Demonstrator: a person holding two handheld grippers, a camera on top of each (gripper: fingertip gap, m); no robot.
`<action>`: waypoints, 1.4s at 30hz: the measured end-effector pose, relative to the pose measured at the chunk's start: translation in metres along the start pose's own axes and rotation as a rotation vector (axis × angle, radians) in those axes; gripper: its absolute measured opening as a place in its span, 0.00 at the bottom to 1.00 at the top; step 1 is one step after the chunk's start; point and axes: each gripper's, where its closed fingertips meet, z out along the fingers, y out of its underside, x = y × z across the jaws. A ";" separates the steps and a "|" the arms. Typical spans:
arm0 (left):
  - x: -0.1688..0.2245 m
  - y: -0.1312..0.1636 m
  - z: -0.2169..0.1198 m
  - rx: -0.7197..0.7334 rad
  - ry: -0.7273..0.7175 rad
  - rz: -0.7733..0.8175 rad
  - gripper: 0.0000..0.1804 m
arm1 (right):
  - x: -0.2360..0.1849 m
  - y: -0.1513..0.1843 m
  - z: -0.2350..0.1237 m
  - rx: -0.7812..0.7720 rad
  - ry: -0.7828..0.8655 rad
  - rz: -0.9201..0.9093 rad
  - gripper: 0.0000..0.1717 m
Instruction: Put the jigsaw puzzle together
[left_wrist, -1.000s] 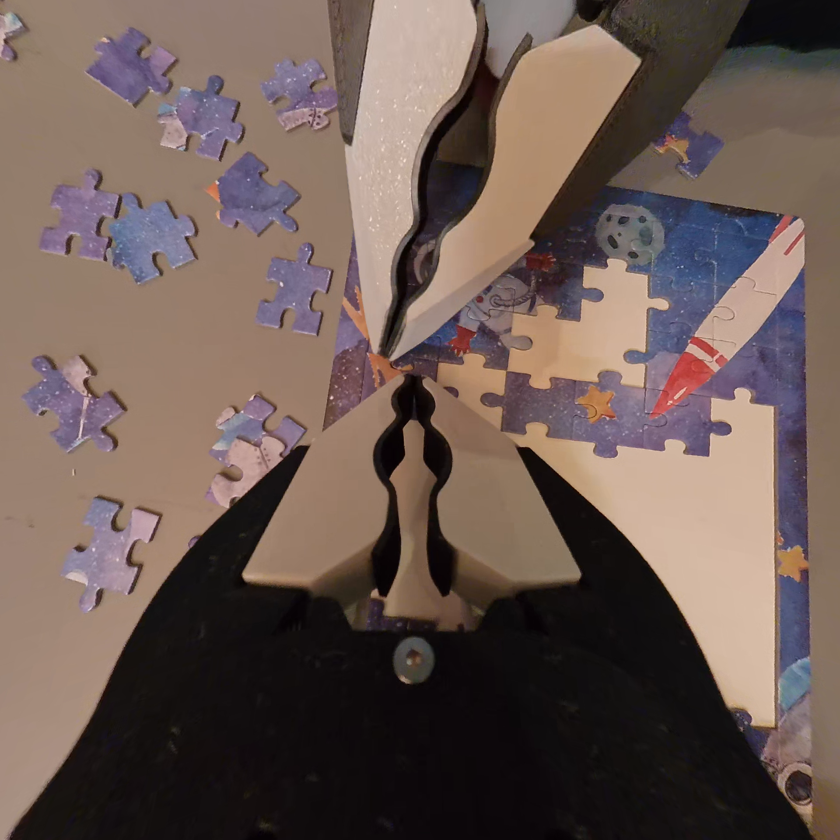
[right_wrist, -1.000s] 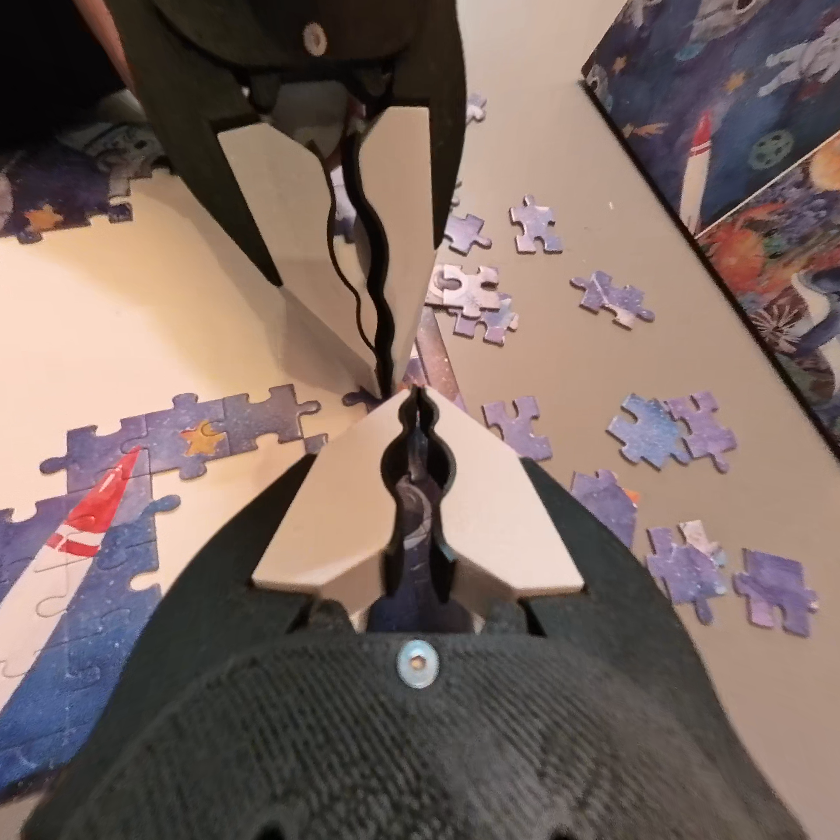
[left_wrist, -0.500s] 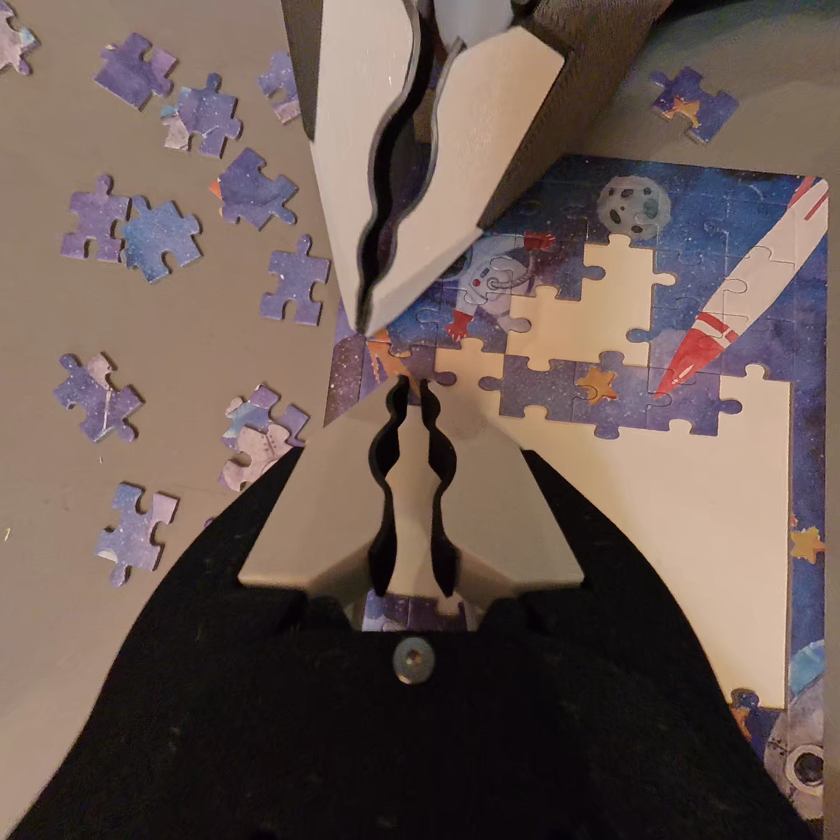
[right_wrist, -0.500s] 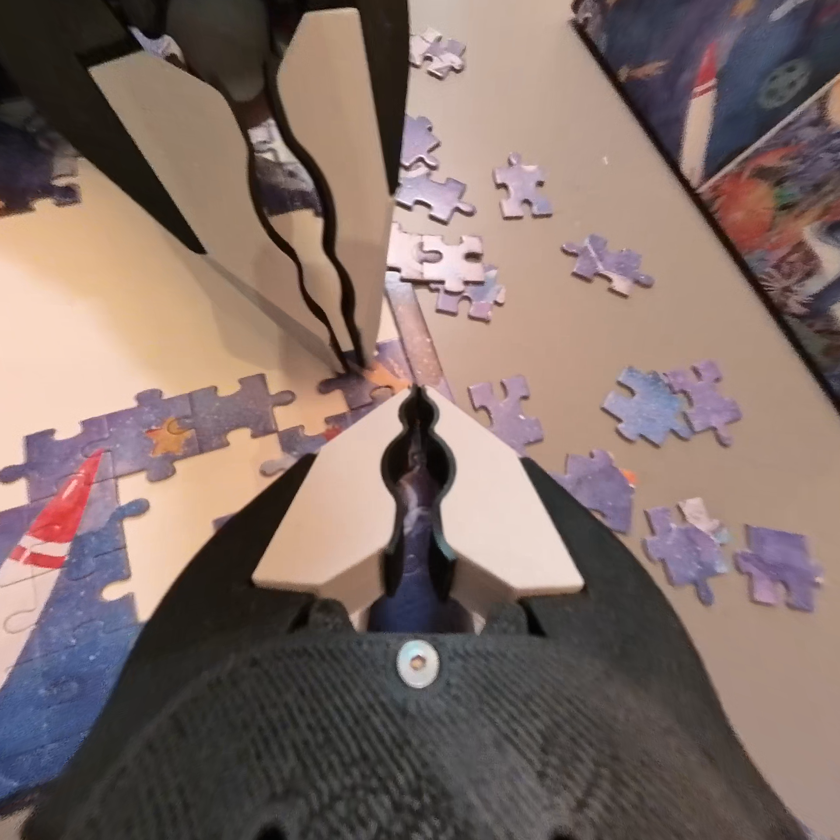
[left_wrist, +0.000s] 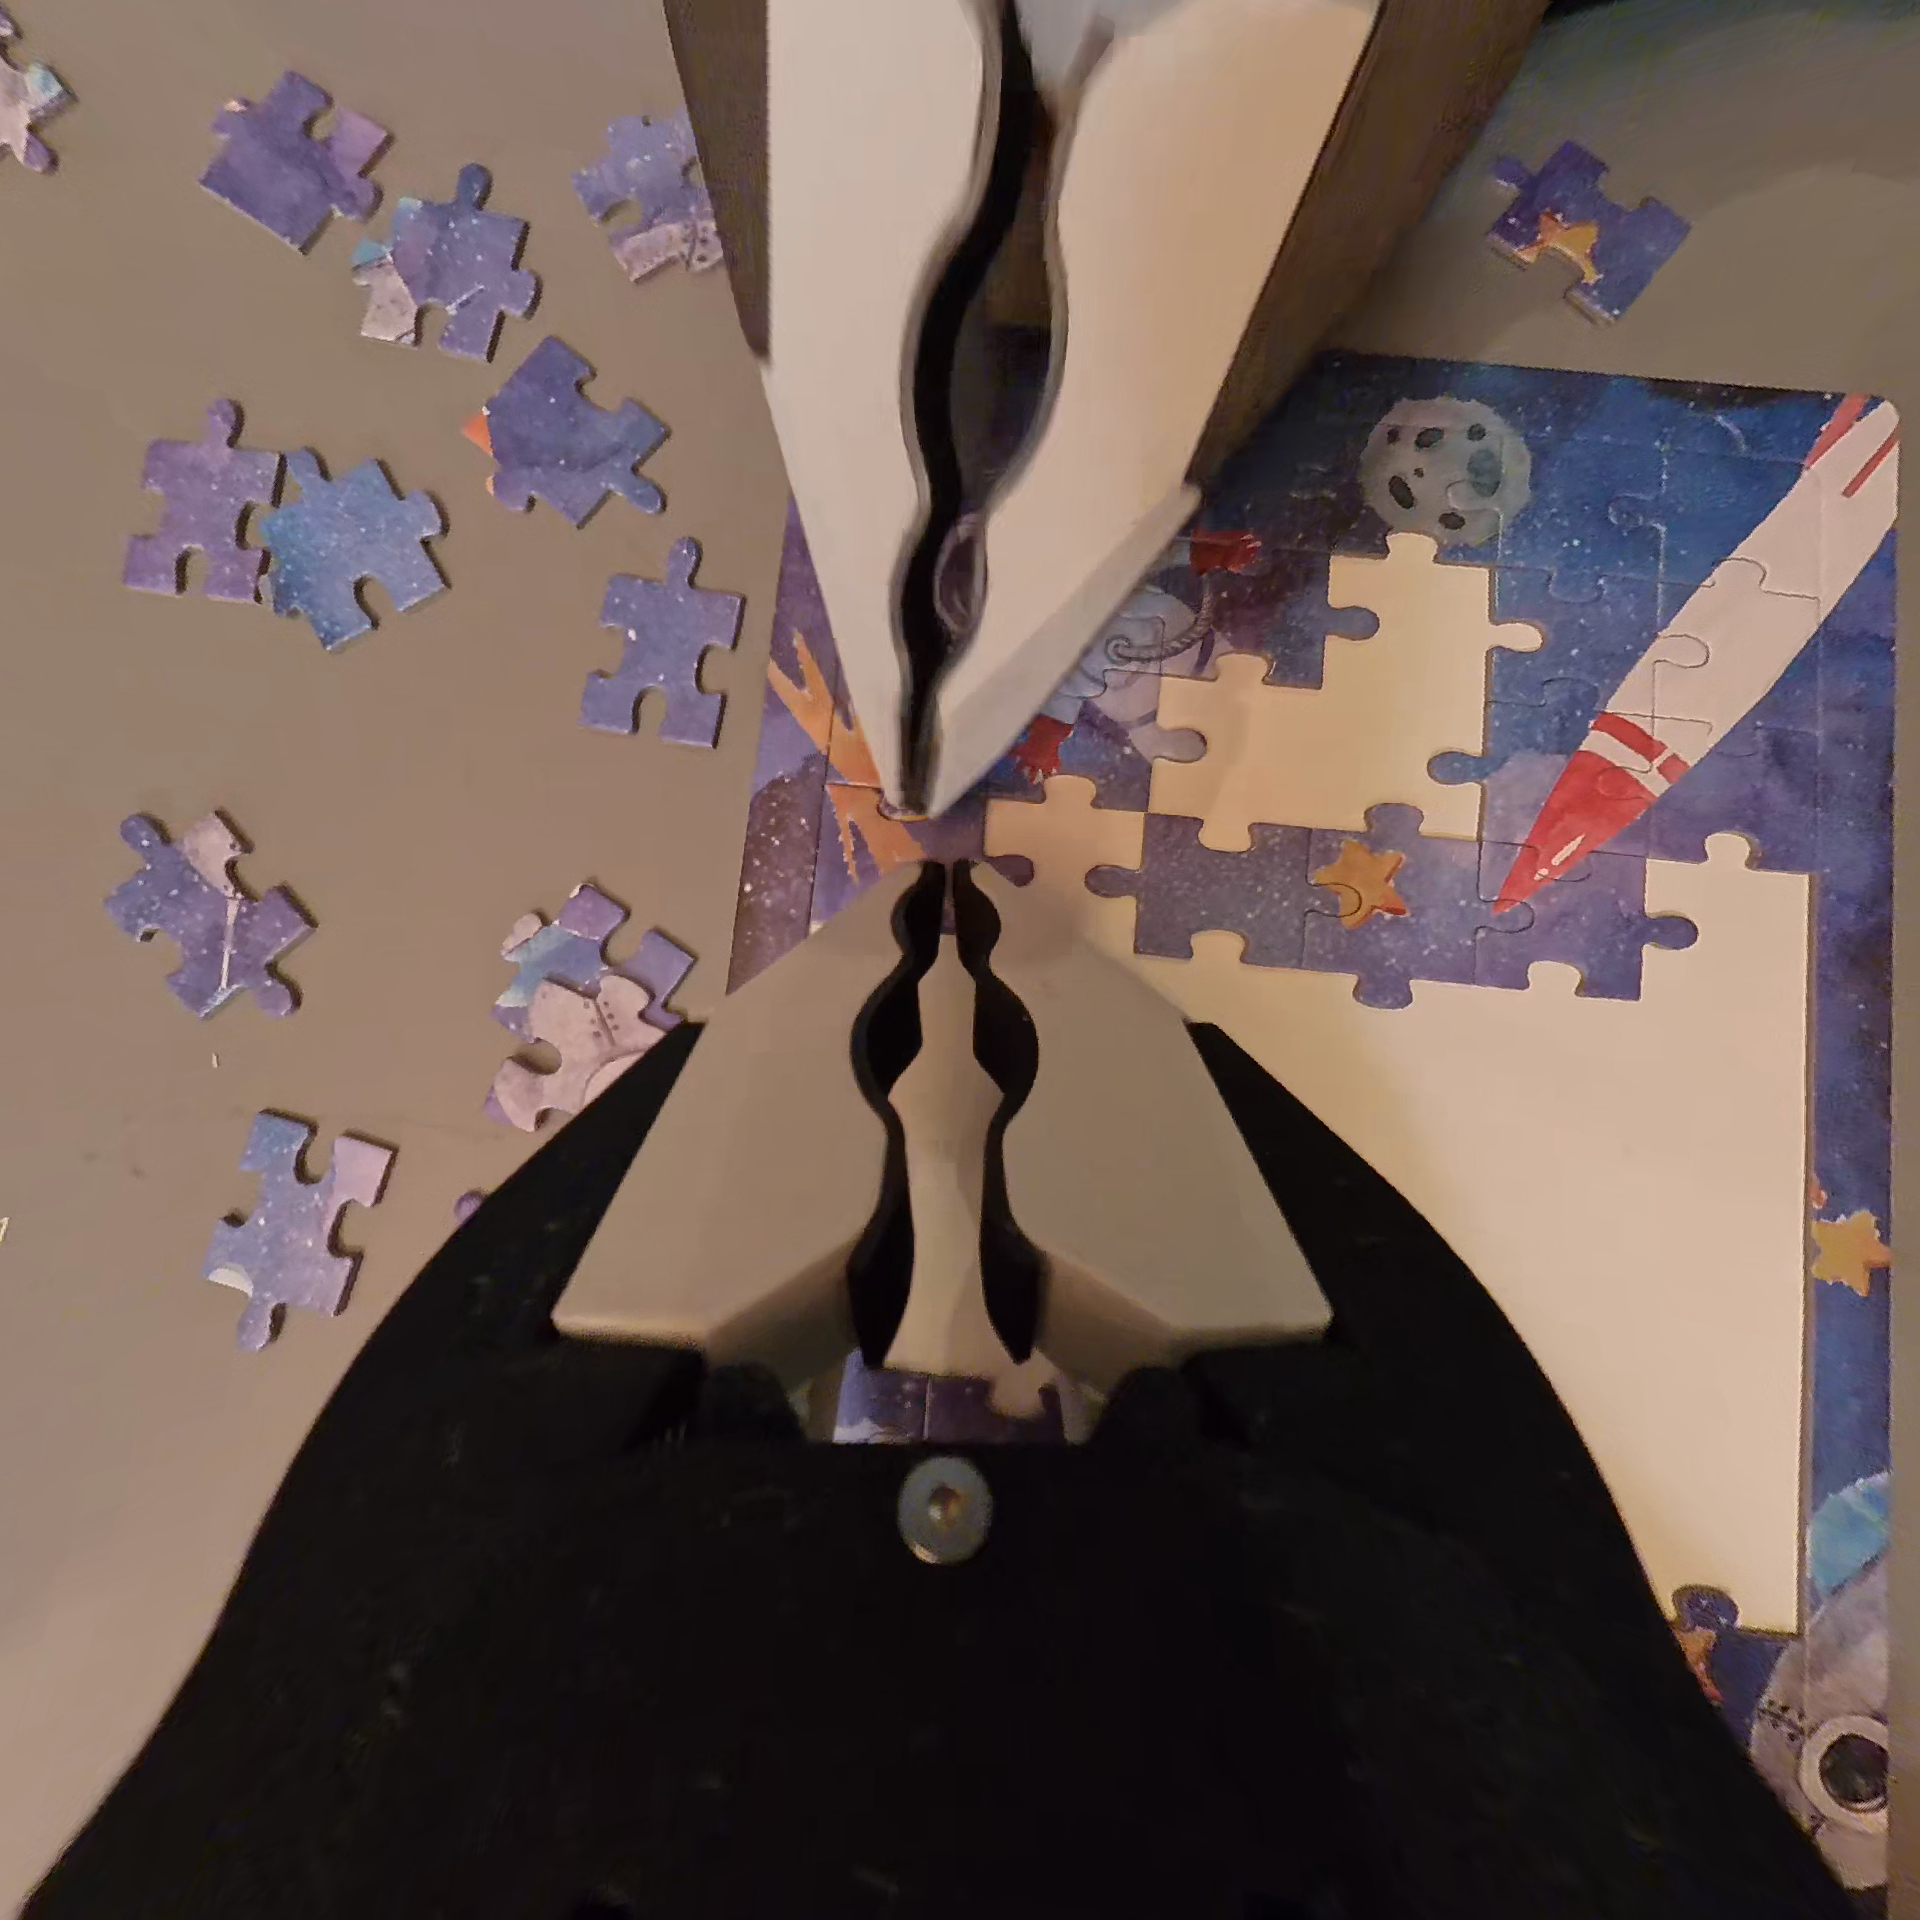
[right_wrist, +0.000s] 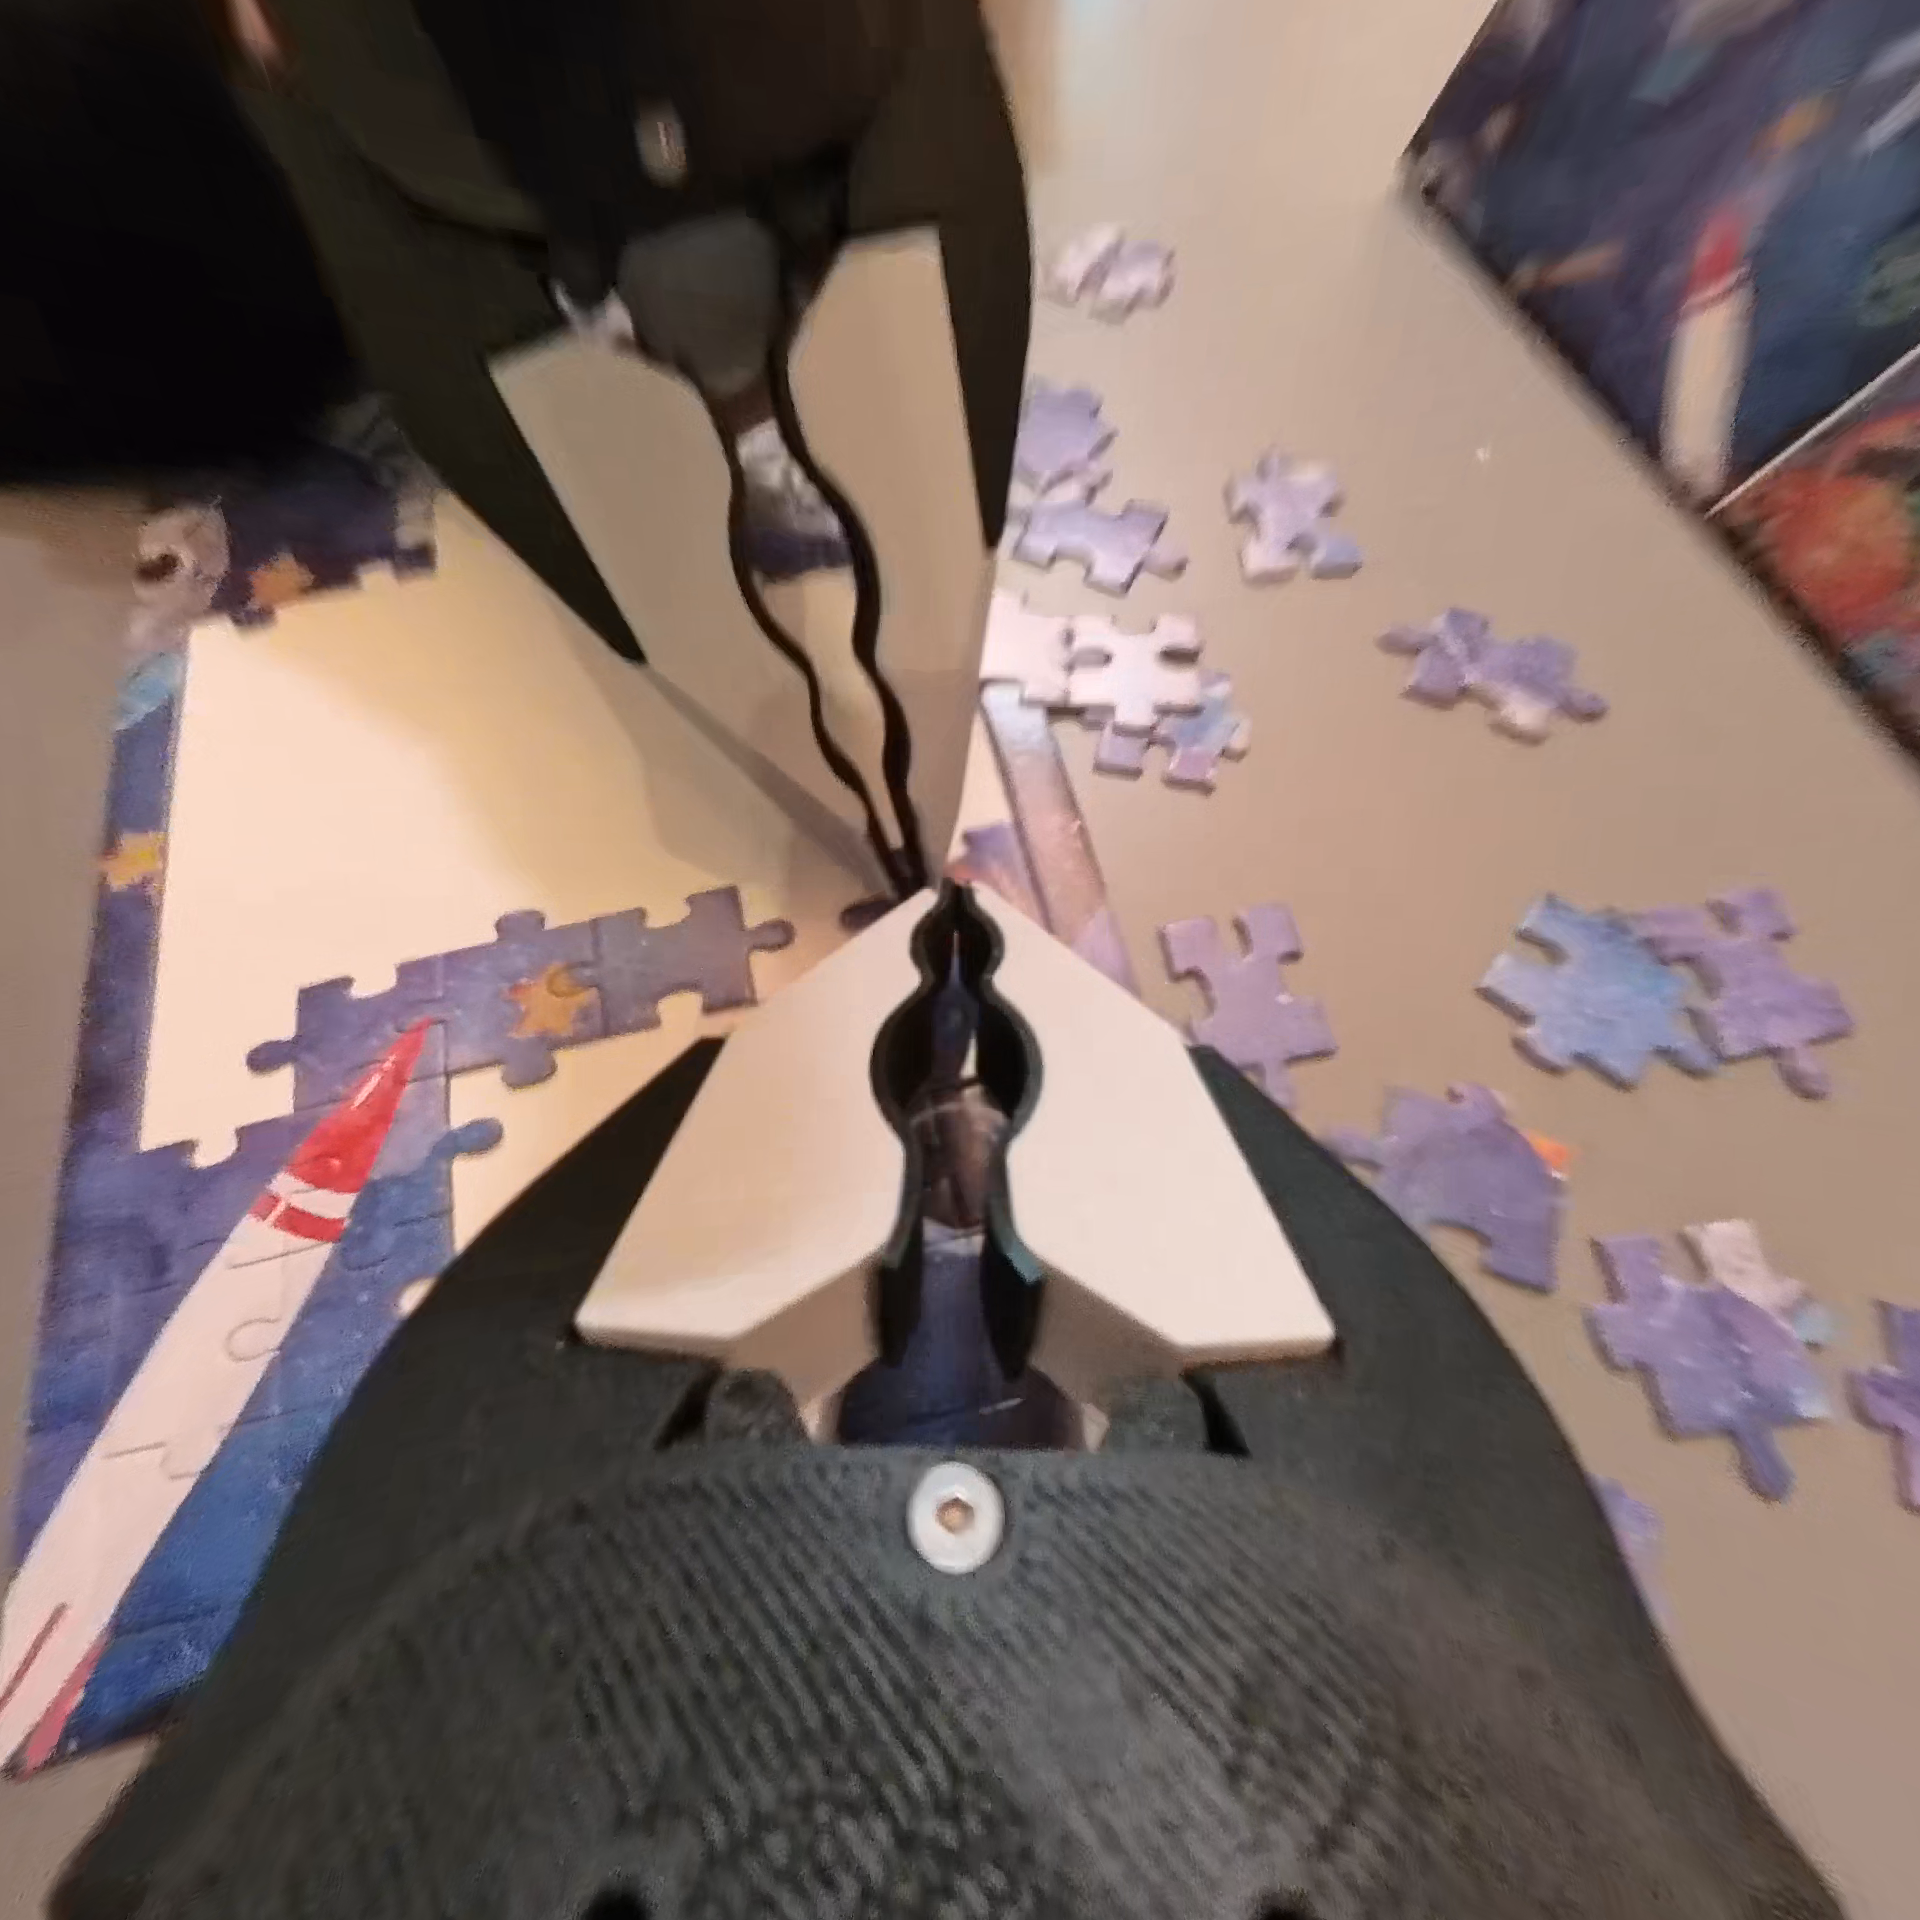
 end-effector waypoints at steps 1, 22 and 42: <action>0.000 0.000 0.000 -0.001 0.000 -0.002 0.00 | 0.000 0.005 0.004 -0.024 0.002 -0.006 0.00; -0.005 0.002 -0.001 -0.014 -0.034 -0.006 0.00 | 0.019 0.015 -0.009 -0.062 0.092 -0.041 0.00; -0.068 0.013 -0.028 0.032 -0.330 -0.128 0.00 | 0.075 0.013 -0.057 0.063 0.314 0.035 0.00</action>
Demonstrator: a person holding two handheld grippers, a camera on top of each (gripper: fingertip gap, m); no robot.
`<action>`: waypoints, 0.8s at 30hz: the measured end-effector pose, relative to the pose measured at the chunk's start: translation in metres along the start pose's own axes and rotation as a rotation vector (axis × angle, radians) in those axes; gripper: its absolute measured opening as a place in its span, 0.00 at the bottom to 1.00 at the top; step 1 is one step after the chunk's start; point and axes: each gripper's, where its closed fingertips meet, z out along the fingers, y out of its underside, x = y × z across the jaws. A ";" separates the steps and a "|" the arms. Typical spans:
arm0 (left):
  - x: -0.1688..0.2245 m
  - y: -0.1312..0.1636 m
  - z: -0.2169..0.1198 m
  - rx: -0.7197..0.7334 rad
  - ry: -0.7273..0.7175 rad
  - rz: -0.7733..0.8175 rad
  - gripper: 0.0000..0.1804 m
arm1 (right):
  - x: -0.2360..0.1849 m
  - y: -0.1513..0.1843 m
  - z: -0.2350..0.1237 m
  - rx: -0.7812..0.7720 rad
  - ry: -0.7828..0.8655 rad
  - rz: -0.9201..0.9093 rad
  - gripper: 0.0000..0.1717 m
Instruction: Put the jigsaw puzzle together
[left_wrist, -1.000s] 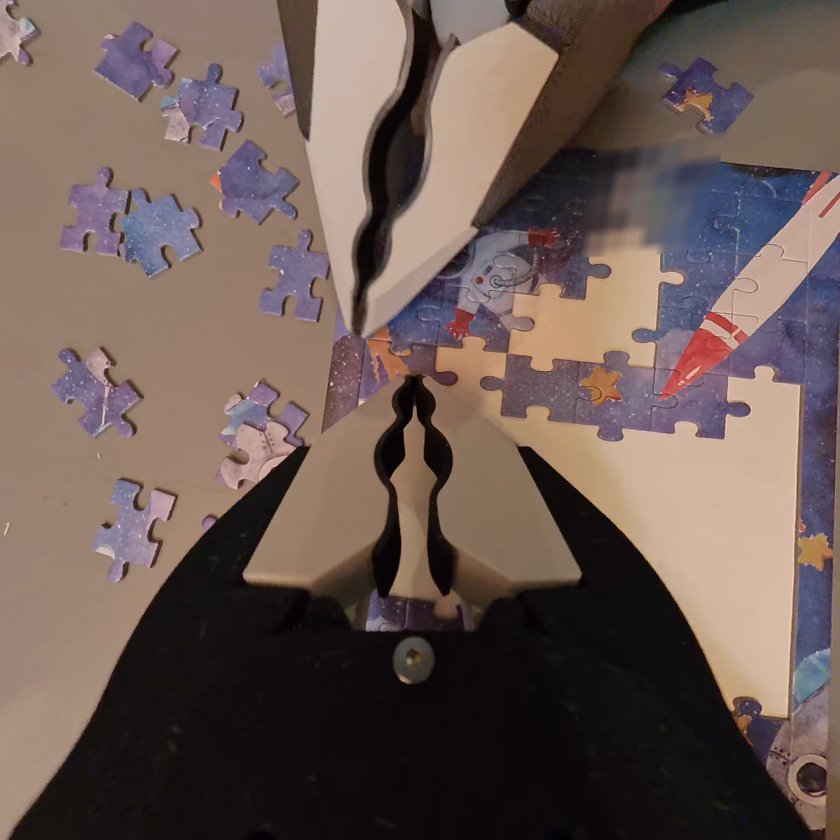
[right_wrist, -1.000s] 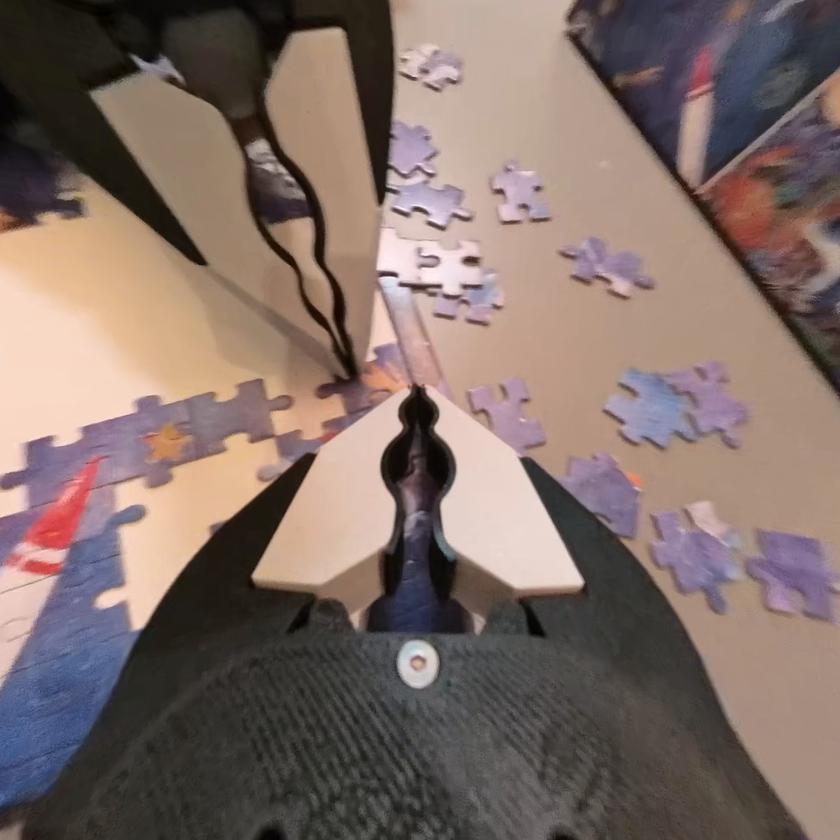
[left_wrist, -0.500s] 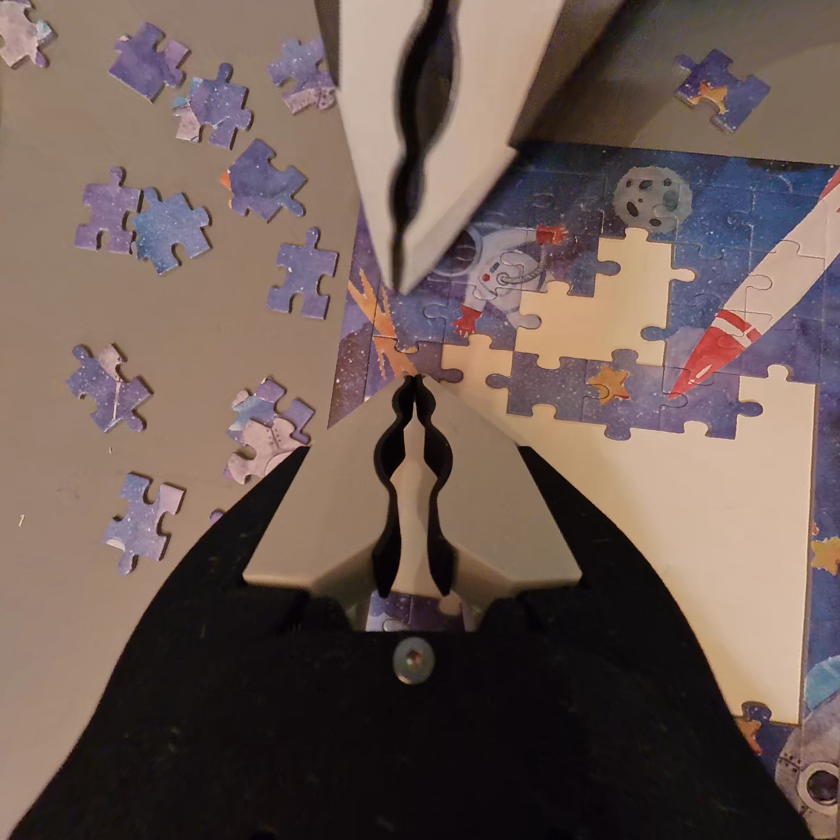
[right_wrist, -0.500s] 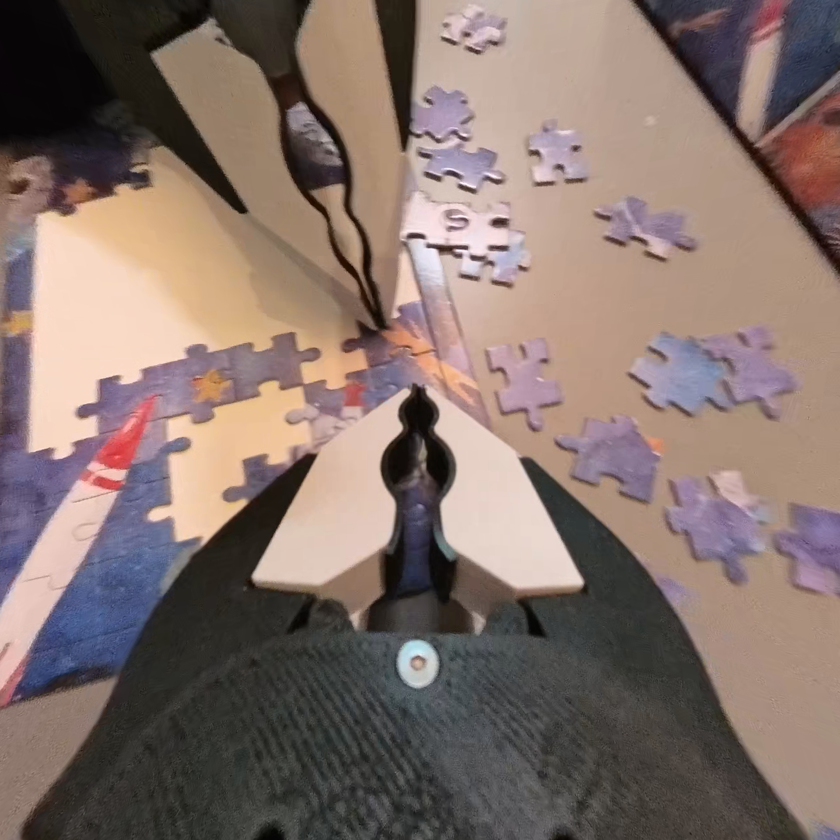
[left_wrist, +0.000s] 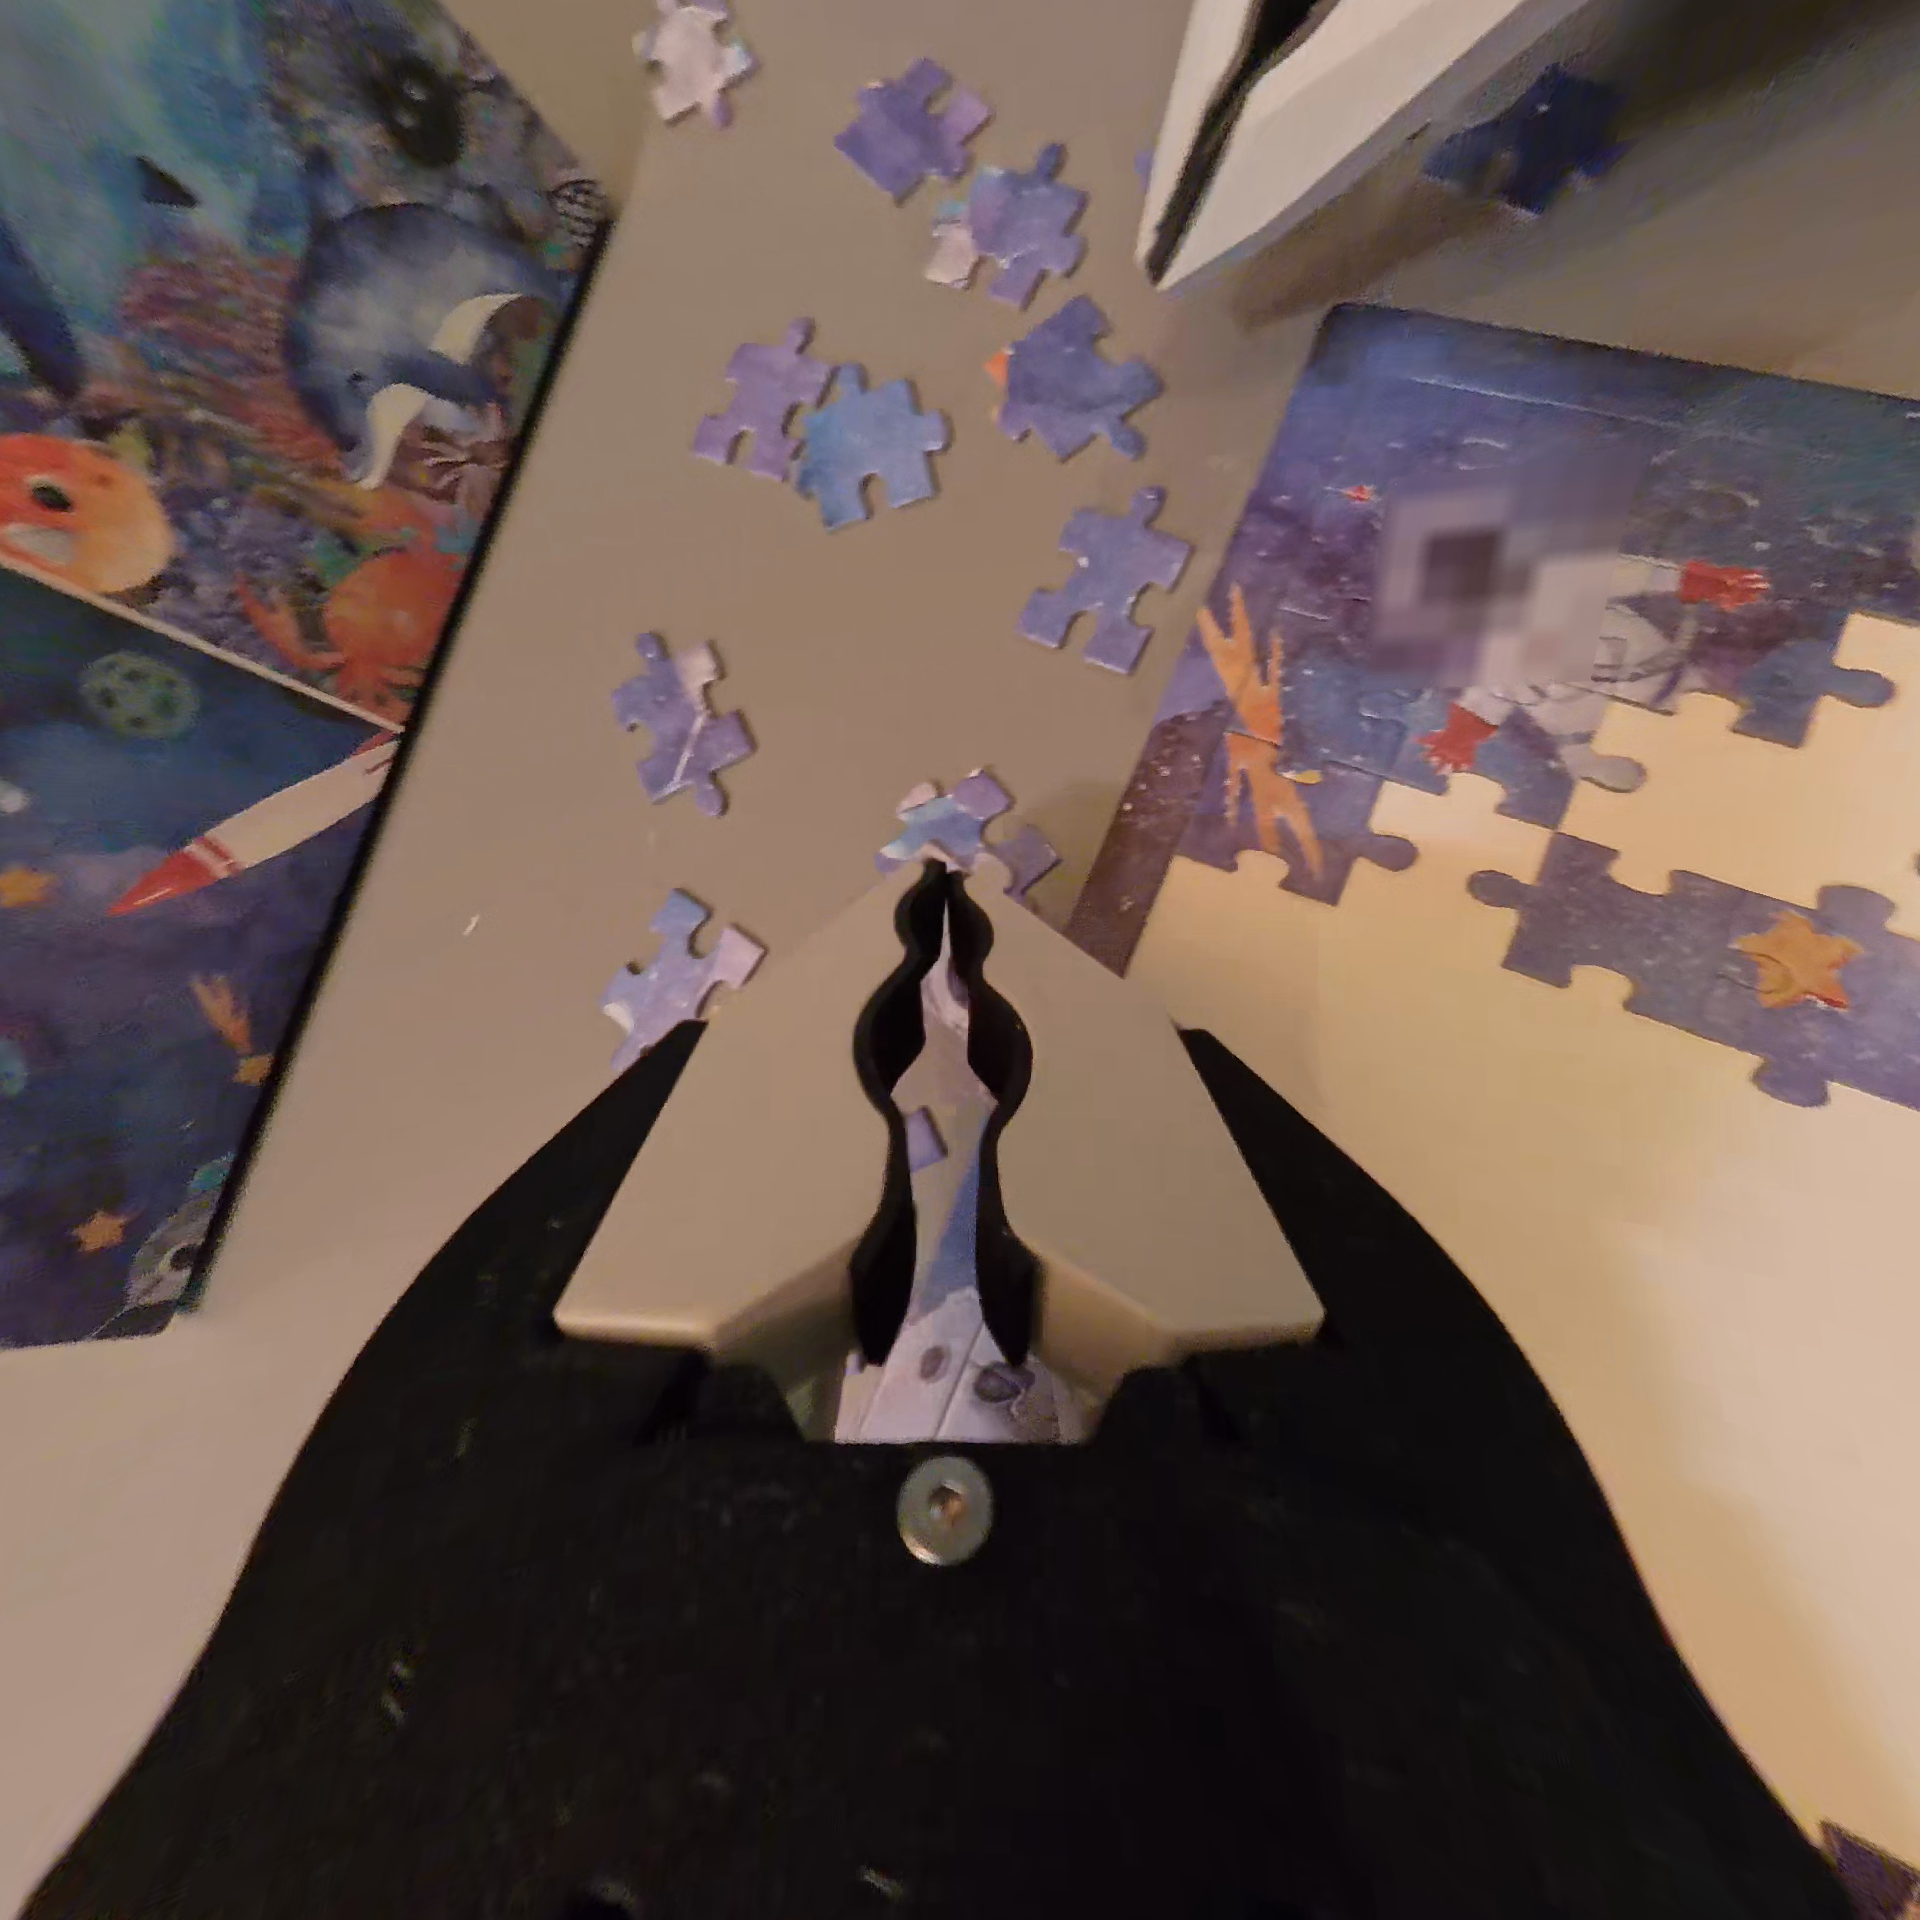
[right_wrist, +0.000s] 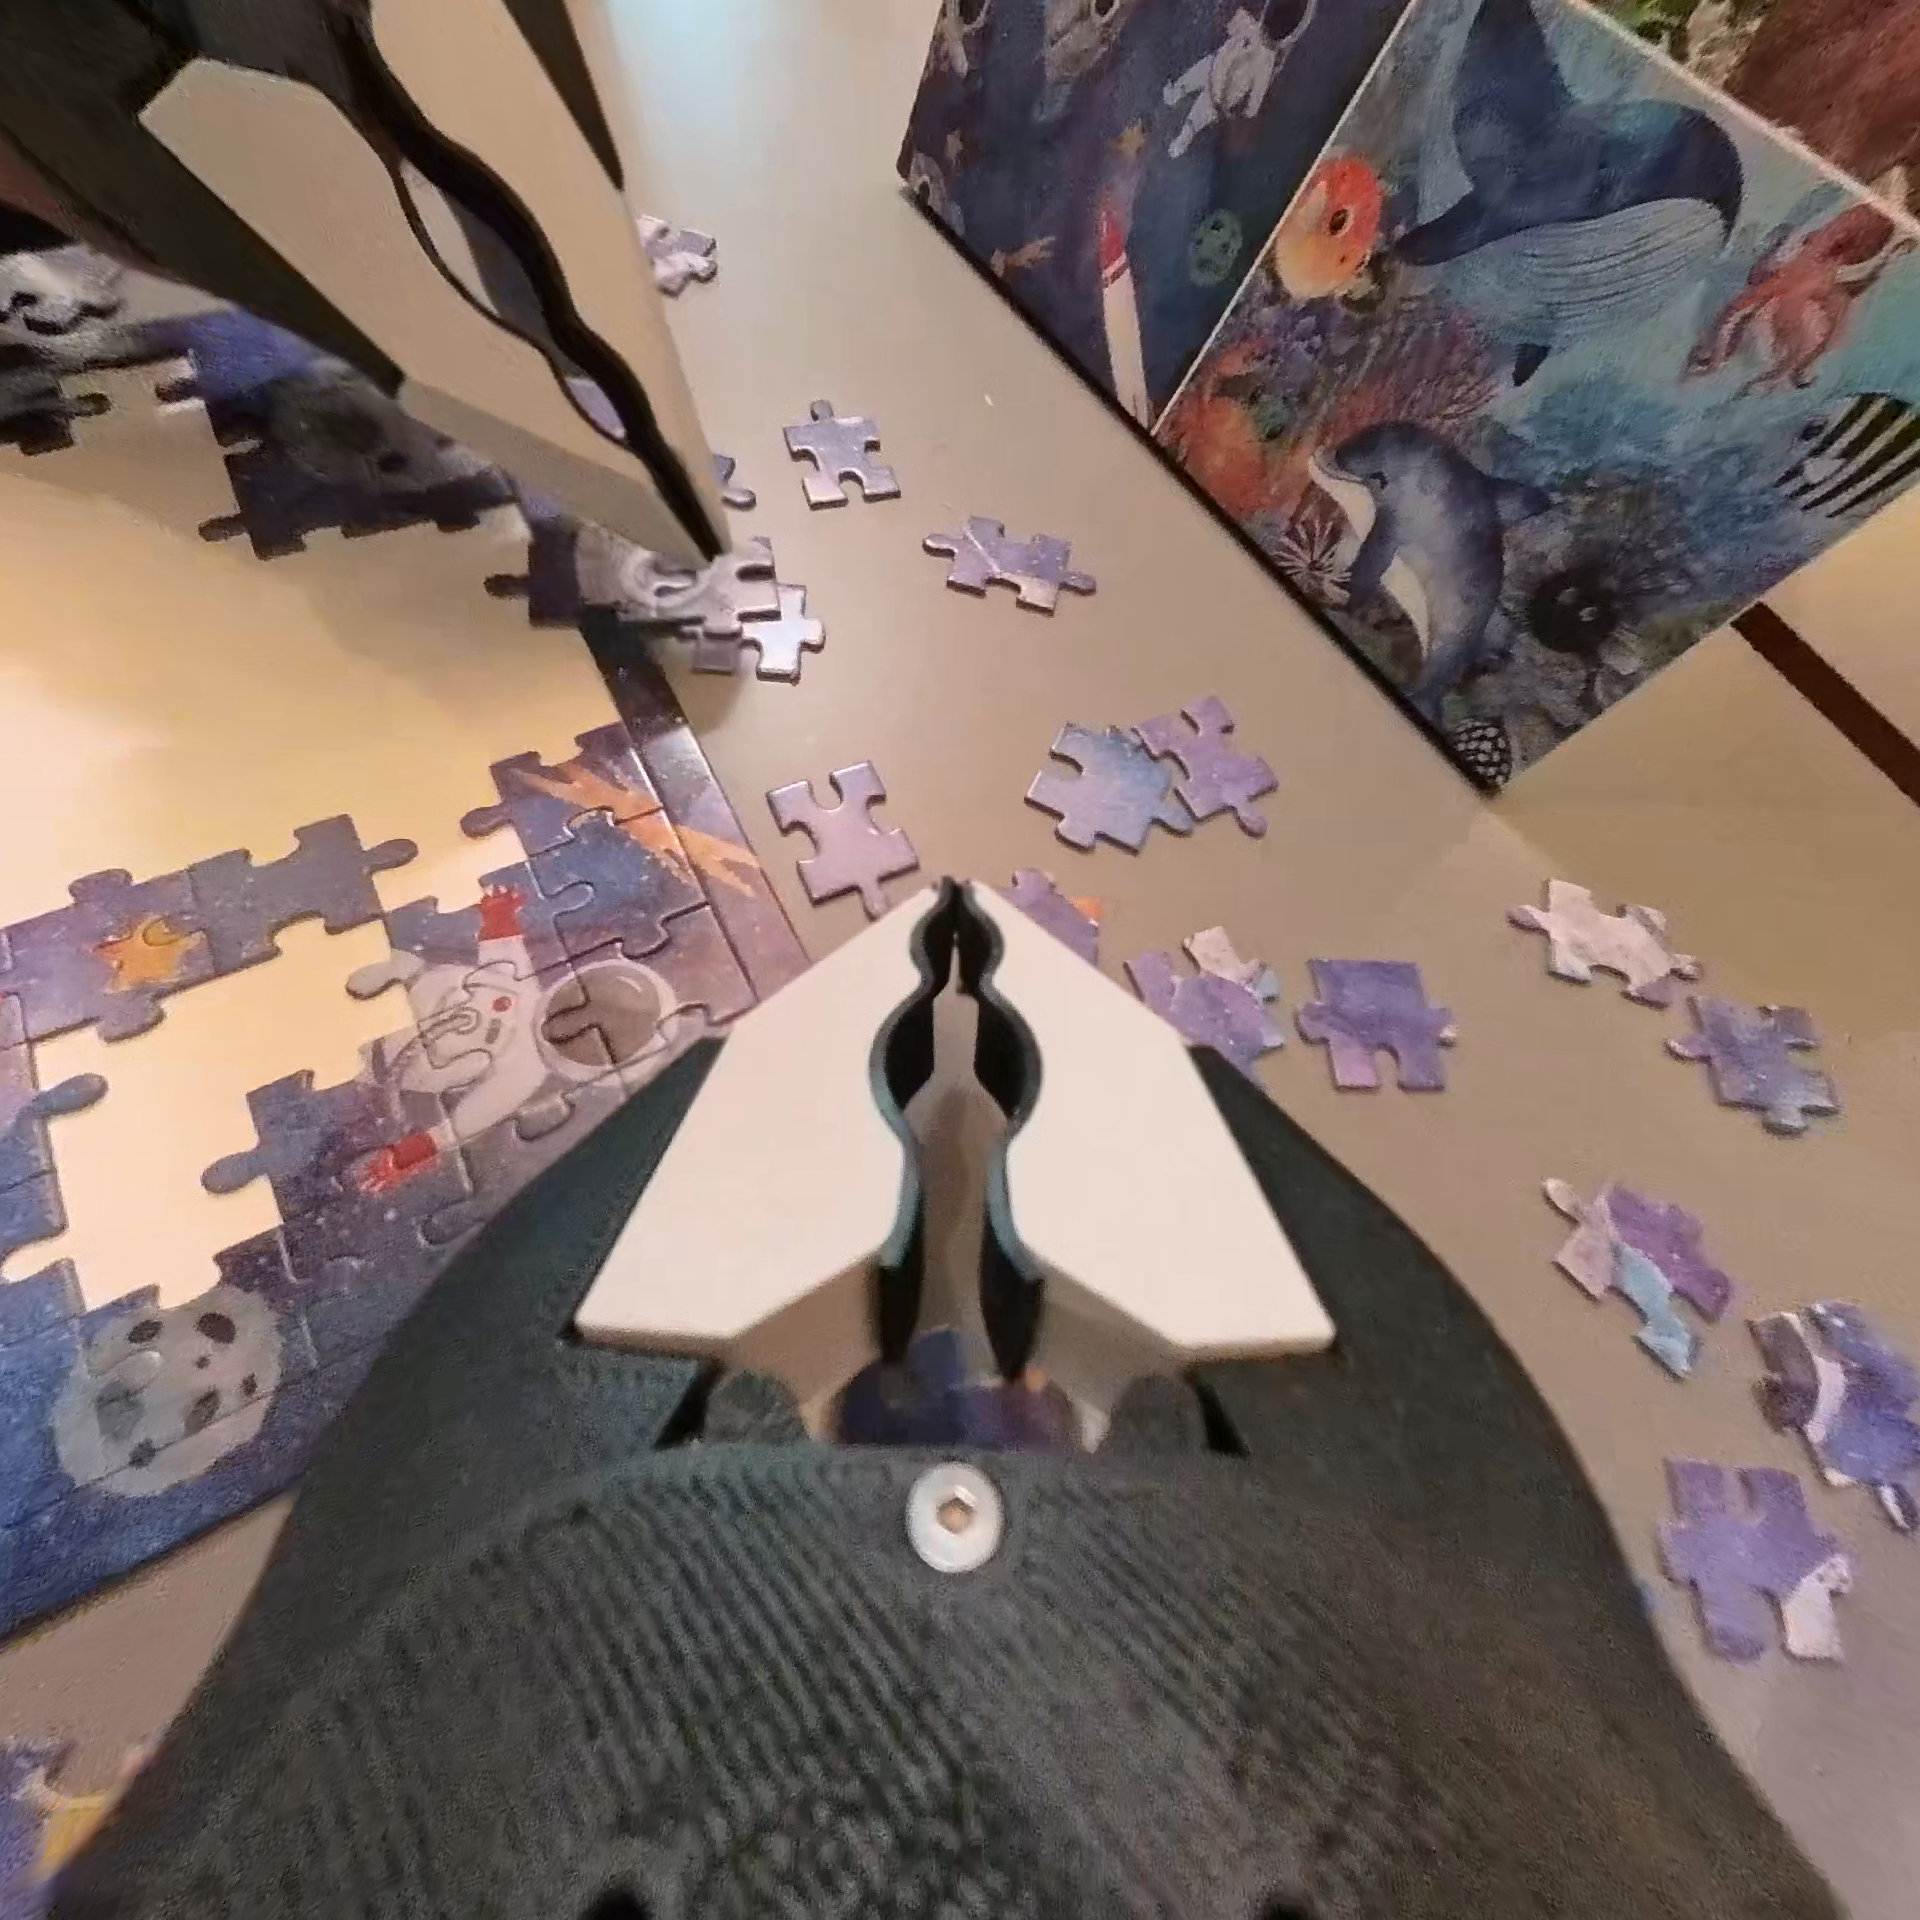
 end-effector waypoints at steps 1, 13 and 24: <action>-0.003 0.000 -0.001 0.000 -0.016 -0.003 0.00 | 0.002 0.001 0.000 -0.006 0.012 -0.011 0.00; -0.020 0.000 -0.009 0.011 -0.097 0.011 0.00 | 0.008 -0.005 -0.006 0.042 0.051 -0.081 0.00; -0.009 0.004 -0.014 0.039 -0.083 0.024 0.00 | -0.006 -0.019 -0.006 0.113 0.027 -0.076 0.00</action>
